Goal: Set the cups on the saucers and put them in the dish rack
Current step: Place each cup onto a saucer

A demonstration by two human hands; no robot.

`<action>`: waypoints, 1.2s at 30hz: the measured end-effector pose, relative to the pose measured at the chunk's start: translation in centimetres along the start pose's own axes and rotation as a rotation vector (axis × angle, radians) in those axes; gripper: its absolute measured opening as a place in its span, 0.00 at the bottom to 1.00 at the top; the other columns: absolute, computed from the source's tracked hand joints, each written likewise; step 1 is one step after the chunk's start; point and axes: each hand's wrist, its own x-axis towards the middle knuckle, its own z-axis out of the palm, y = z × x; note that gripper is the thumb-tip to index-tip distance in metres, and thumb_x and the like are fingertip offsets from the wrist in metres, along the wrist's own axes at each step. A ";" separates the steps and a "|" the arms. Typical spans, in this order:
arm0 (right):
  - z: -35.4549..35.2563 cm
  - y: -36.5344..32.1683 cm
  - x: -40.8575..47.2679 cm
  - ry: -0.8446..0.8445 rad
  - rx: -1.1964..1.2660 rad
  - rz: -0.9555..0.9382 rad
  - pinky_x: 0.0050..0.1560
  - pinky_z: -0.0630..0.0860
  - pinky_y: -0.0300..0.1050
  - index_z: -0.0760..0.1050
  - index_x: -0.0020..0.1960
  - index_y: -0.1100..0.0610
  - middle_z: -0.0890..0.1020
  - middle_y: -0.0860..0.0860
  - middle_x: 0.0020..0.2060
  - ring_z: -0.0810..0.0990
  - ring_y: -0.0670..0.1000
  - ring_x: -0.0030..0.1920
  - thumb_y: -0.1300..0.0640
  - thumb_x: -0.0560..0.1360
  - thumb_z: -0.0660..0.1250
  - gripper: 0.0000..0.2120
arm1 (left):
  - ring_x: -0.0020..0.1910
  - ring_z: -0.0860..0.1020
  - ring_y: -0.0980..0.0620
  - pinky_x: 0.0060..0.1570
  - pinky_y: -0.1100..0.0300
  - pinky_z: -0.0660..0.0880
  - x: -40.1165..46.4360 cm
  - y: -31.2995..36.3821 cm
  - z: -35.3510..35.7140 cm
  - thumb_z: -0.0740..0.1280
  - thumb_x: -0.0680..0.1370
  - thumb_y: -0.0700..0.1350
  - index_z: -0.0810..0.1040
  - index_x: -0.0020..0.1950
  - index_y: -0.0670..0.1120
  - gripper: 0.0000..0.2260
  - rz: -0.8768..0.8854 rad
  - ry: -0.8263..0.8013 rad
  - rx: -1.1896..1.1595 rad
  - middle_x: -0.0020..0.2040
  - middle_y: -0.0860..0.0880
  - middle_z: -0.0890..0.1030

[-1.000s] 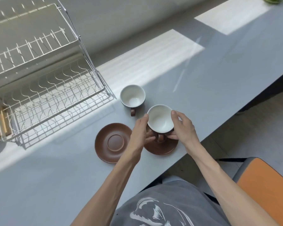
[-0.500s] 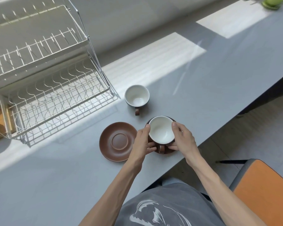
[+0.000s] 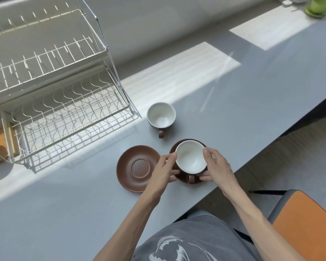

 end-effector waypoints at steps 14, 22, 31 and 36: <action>-1.6 -1.1 1.8 -0.041 -0.265 -0.018 0.43 0.85 0.53 0.74 0.60 0.44 0.81 0.51 0.51 0.87 0.52 0.33 0.34 0.76 0.56 0.21 | 0.47 0.84 0.62 0.50 0.61 0.76 0.7 0.3 -1.7 0.64 0.74 0.65 0.77 0.63 0.58 0.21 -0.017 -0.071 0.185 0.58 0.57 0.81; -2.4 -2.9 2.4 -0.050 -0.594 -0.041 0.51 0.81 0.52 0.74 0.64 0.48 0.83 0.53 0.54 0.84 0.56 0.48 0.34 0.78 0.51 0.26 | 0.47 0.83 0.63 0.53 0.60 0.76 1.9 0.6 -2.4 0.64 0.71 0.68 0.76 0.65 0.60 0.26 -0.047 -0.114 0.288 0.55 0.60 0.82; 0.0 -9.7 6.3 0.062 -0.940 -0.350 0.56 0.73 0.53 0.71 0.69 0.48 0.82 0.50 0.61 0.79 0.59 0.60 0.37 0.79 0.53 0.23 | 0.58 0.79 0.51 0.57 0.55 0.72 4.8 6.0 -9.0 0.57 0.77 0.64 0.73 0.68 0.58 0.22 0.049 0.182 0.810 0.61 0.55 0.81; 3.0 -12.2 8.5 0.084 -0.922 -0.539 0.54 0.74 0.54 0.68 0.71 0.50 0.80 0.54 0.62 0.80 0.59 0.58 0.39 0.80 0.54 0.24 | 0.66 0.75 0.45 0.58 0.51 0.70 7.2 8.0 -10.2 0.57 0.80 0.59 0.68 0.73 0.53 0.22 0.198 0.415 1.095 0.68 0.48 0.77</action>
